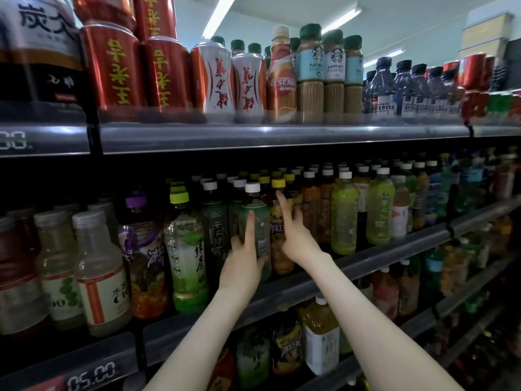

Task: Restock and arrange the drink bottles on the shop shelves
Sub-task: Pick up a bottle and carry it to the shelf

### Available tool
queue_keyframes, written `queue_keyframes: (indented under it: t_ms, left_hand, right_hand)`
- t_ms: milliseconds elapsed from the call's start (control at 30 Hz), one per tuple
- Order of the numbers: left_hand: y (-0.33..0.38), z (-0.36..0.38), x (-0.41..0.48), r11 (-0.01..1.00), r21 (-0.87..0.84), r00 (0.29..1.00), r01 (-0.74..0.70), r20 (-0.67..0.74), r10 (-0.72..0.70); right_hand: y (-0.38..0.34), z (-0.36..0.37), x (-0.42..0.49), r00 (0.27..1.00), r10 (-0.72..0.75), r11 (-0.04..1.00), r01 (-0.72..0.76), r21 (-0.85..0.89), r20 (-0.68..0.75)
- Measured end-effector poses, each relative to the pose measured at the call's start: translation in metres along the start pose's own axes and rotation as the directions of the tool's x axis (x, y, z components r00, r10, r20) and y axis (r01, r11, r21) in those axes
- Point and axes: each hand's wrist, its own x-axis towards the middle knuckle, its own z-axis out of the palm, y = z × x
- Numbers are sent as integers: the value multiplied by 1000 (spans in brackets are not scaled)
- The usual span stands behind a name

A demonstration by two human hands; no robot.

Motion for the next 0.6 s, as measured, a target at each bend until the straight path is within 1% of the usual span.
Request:
queue_keyframes:
  t_ms: [100, 200, 300, 400, 467, 533, 600]
  left_hand:
    - [2, 0, -6, 1000, 17, 999, -21, -47, 22]
    - [6, 5, -17, 998, 17, 993, -65, -102, 66]
    - [11, 15, -23, 989, 78, 970, -127, -199, 140]
    - [24, 29, -25, 977, 113, 928, -183, -308, 209]
    - [40, 39, -27, 965, 123, 912, -232, -318, 260]
    - [57, 50, -27, 948, 125, 903, -292, -289, 317]
    - [74, 65, -23, 940, 107, 905, -325, -254, 341]
  right_hand:
    - [2, 6, -12, 1000, 10, 999, -9, 46, -23]
    - [13, 11, -32, 995, 25, 995, -15, 99, -99]
    - [35, 5, -49, 974, 123, 984, -95, 151, -189]
    - [59, -11, -61, 959, 206, 968, -172, 181, -193]
    - [77, -26, -66, 951, 245, 957, -206, 204, -189]
    - [97, -41, -67, 941, 266, 950, -219, 225, -208]
    - [119, -54, -65, 932, 286, 944, -235, 232, -220]
